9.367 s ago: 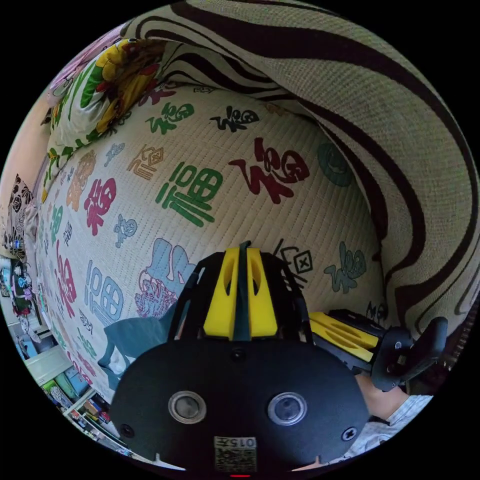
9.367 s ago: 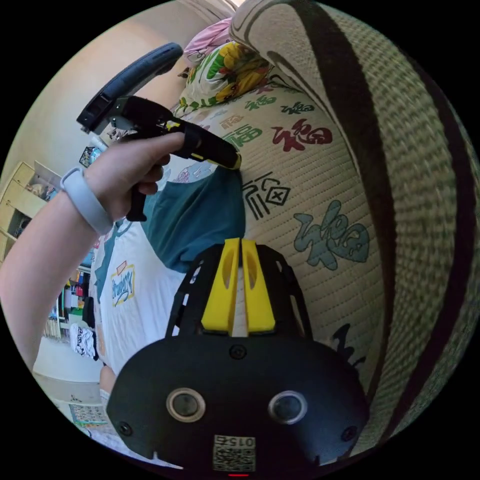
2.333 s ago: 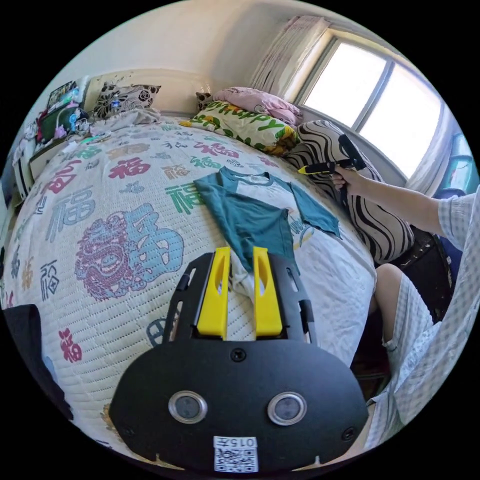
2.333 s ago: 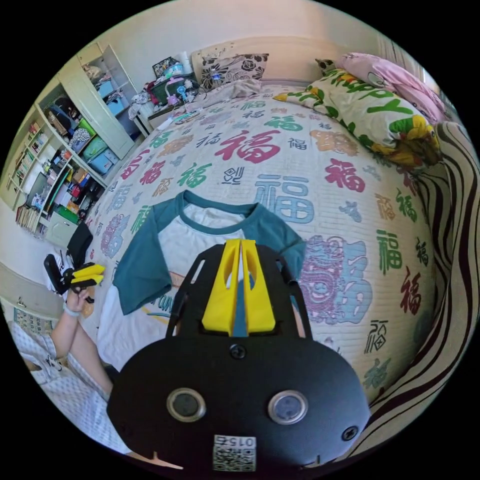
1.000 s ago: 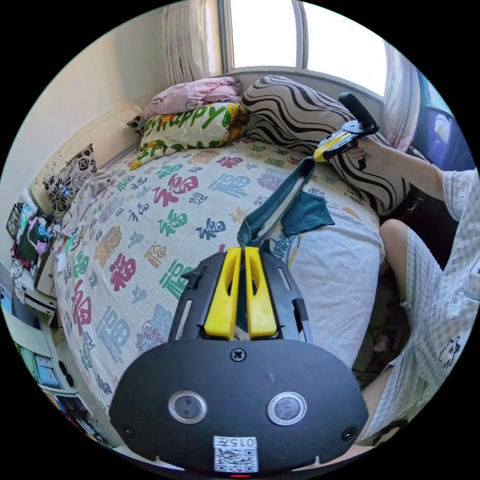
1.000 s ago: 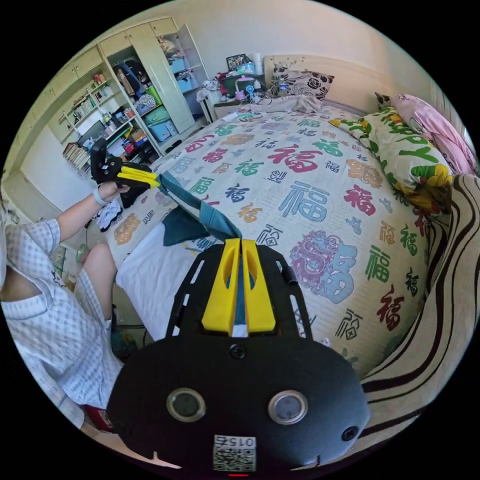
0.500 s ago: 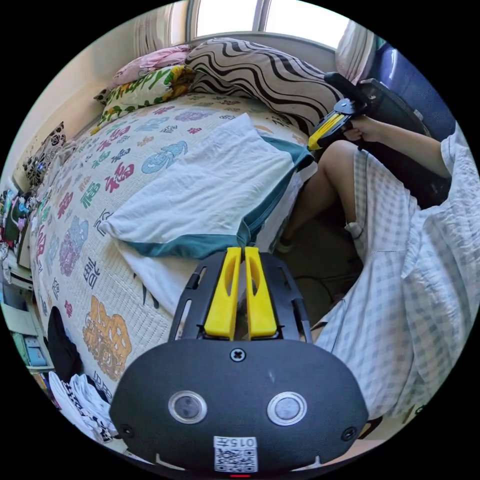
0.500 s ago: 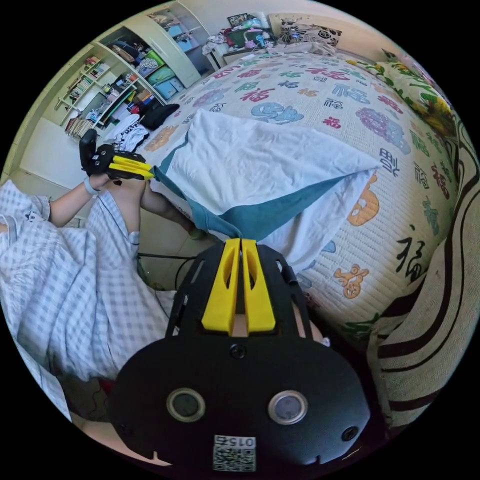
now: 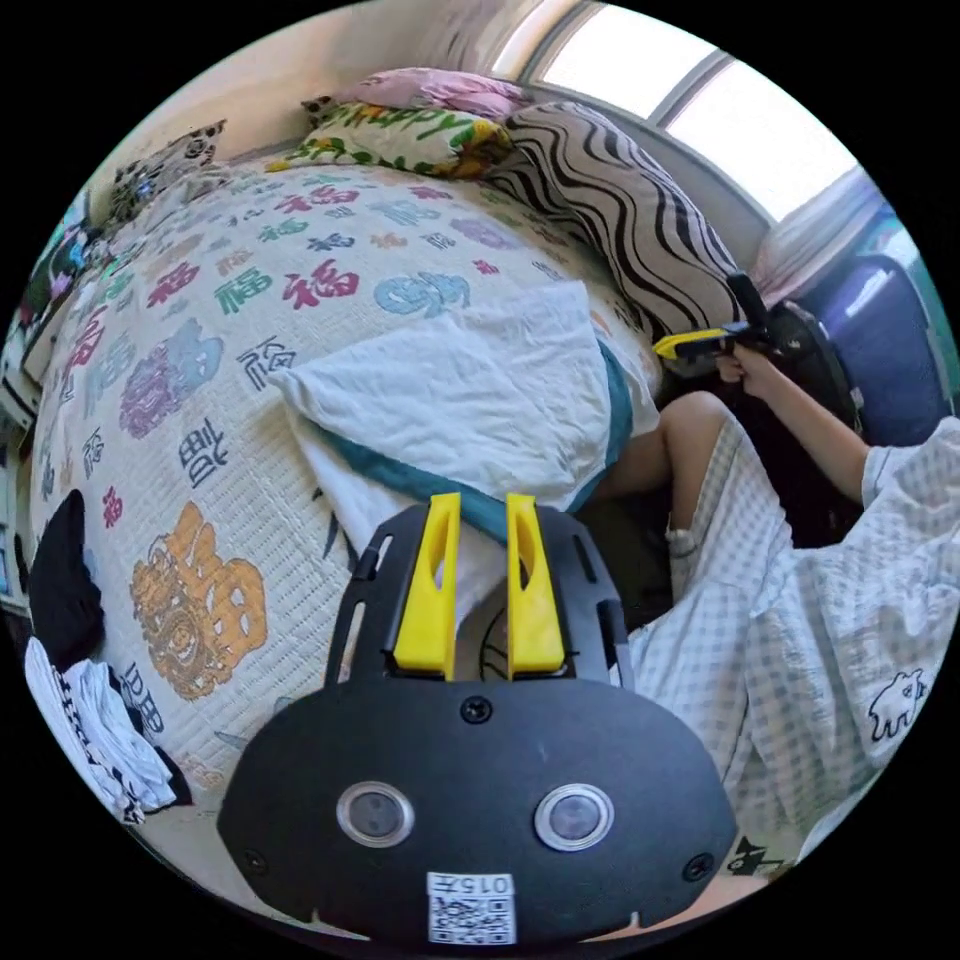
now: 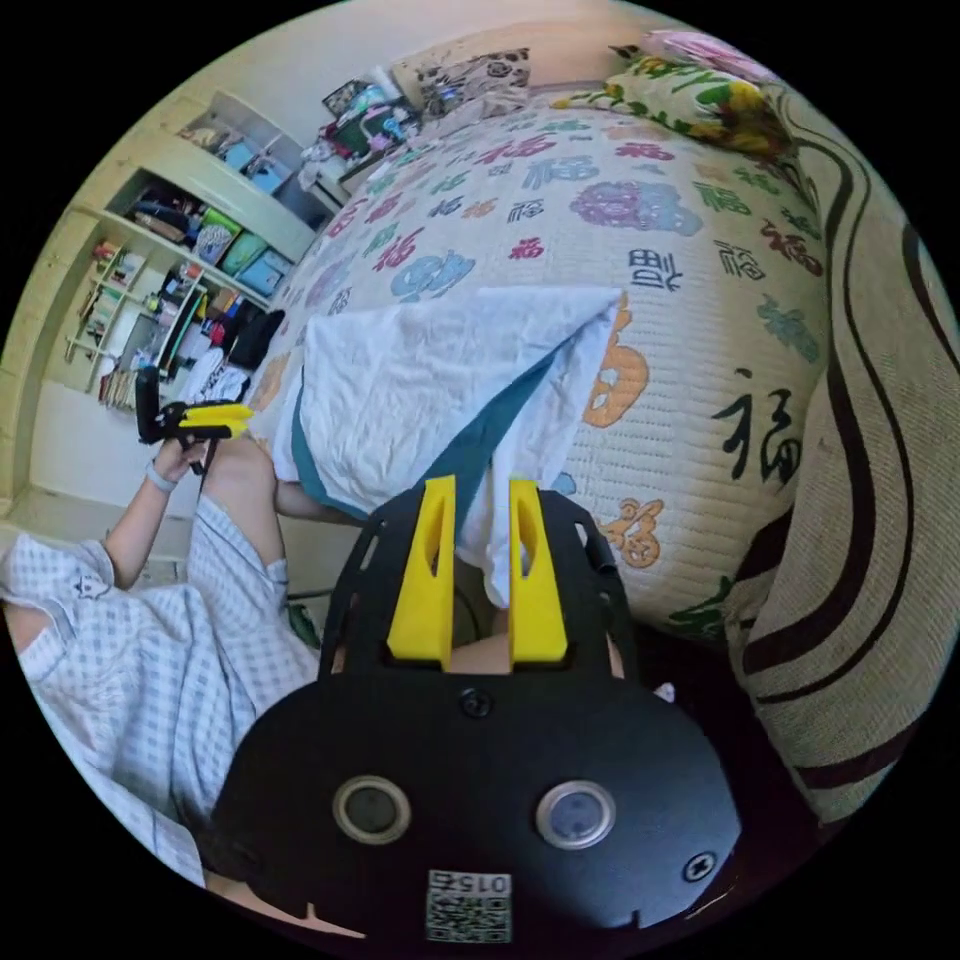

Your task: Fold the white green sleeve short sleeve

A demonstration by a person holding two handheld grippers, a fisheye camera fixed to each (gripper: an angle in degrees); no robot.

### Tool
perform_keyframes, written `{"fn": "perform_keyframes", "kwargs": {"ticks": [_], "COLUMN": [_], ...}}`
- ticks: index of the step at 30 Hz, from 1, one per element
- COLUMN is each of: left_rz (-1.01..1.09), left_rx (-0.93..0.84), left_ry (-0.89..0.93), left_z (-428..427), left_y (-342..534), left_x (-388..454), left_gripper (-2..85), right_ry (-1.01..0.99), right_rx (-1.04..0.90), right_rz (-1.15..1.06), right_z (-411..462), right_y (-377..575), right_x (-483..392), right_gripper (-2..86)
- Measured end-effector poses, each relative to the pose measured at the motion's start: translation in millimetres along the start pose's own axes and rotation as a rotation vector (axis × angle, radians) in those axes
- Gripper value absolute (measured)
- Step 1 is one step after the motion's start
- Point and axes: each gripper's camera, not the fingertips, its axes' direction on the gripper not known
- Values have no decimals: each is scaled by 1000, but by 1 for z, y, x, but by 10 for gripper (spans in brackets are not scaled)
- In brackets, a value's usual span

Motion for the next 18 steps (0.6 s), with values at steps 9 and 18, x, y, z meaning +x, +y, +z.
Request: {"fn": "perform_keyframes", "kwargs": {"ticks": [9,18], "left_rz": [-407,-376], "left_rx": [178,36], "left_ry": [-19,27], "left_z": [3,57], "left_y": [-58,-60], "left_x": [-181,-229], "left_gripper": [131,47], "right_ry": [-46,-88], "right_rx": [146,-32], "right_rz": [283,240], "right_z": [9,57], "right_y": [-95,-142], "right_x": [83,101], "right_gripper": [161,47]}}
